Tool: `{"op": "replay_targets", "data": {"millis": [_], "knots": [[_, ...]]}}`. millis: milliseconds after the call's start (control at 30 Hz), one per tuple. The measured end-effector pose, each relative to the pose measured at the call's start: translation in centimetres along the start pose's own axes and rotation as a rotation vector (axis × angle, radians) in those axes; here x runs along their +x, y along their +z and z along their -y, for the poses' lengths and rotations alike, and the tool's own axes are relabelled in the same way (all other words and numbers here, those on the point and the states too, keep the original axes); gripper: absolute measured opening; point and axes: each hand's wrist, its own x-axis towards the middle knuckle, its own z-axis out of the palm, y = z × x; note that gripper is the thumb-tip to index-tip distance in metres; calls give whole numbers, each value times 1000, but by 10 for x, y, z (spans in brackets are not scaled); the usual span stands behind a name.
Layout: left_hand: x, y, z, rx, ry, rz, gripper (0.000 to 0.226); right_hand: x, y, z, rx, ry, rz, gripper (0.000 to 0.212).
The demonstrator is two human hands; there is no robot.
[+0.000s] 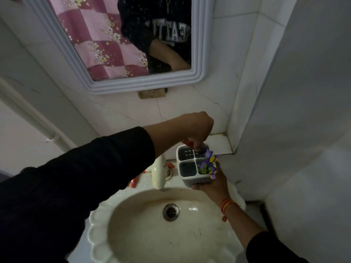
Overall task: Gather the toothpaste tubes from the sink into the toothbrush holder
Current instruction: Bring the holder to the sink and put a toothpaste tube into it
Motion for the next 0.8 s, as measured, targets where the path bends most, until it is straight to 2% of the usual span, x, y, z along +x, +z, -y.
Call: {"op": "replay_targets", "data": {"millis": [100,200,300,367,433,500,567,667,800], "knots": [[4,20,-4,-213,-99,-83,37,0,2,2,111,17,0,83],[5,38,-7,-428,-177,-145,26,1,4,1,85,-40,3,90],[1,41,-10,-667,-244,-62,25,4,2,-7,101,-33,-3,91],[-1,38,-1,-932,-295,21,23,5,2,-10,81,-46,1,92],[-4,36,18,-1097,-357,4,21,5,2,-12,85,-40,-5,90],[-8,42,44,-1050,-385,-49,20,4,3,-10,87,-49,-13,85],[-9,55,73,-830,-398,-87,21,5,5,-10,71,-53,-21,81],[-6,83,106,-508,-395,-9,27,5,6,-10,124,-21,-47,77],[7,121,125,-280,-316,21,39,8,9,-18,118,22,-76,78]]}}
